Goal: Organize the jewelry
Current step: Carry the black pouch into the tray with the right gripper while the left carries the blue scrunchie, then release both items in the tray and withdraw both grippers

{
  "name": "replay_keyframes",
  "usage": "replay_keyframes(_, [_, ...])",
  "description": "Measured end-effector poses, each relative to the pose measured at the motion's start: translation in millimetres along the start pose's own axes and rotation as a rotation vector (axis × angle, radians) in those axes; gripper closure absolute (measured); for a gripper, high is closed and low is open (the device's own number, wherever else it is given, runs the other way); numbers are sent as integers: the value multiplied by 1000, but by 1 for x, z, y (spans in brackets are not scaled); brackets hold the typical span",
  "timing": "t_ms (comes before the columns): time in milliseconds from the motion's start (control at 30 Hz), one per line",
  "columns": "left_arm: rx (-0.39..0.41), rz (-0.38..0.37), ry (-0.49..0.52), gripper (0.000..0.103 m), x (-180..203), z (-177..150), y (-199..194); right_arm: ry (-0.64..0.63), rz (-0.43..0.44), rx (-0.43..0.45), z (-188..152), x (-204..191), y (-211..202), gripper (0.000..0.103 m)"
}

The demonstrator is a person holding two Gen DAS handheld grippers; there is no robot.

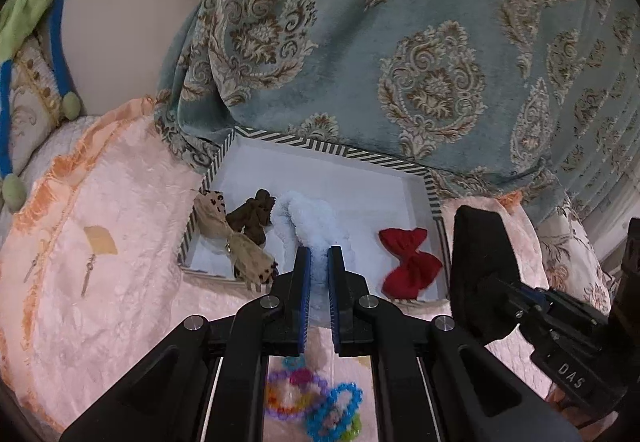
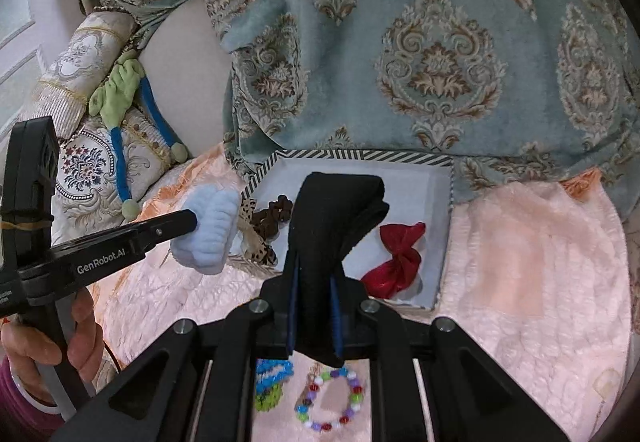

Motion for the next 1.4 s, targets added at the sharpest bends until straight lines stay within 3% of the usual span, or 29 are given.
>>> replay_keyframes(300, [-55,-10,-32,103,-6,7,60,19,4,-57,4,21,61,90])
replay_keyframes(633, [-107,24,-7,103,-9,-7,116,21,-14,-137,-8,41,119,90])
replay_keyframes(900, [-126,53,-10,103,-18,-17,132,36,-25,-217,-30,54,160,89])
replay_keyframes(1000, [-132,31,-31,102,-19,-17,133,33,-28,-206,-30,54,162,82])
replay_keyframes(1067, [-141,31,-44,91,-22,-18,133,42,-30,-214,-31,56,162,71])
replay_keyframes(1100, [-143,30,-57,88,-24,-19,132,49,-29,-216,-31,56,161,71])
replay_keyframes(1400, [-140,47,-60,87,-29,-27,105,79,-19,-162,-25,53,119,60])
Point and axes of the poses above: each gripper's, at about its wrist camera, not at the fingertips, and y roughly the way its jaws point, x to its right, z to its top, the point moved 10 cm from there along y, roughly the way its jaws point, and after that the axes turned 2 degrees about -y, right-handed, at the moved point
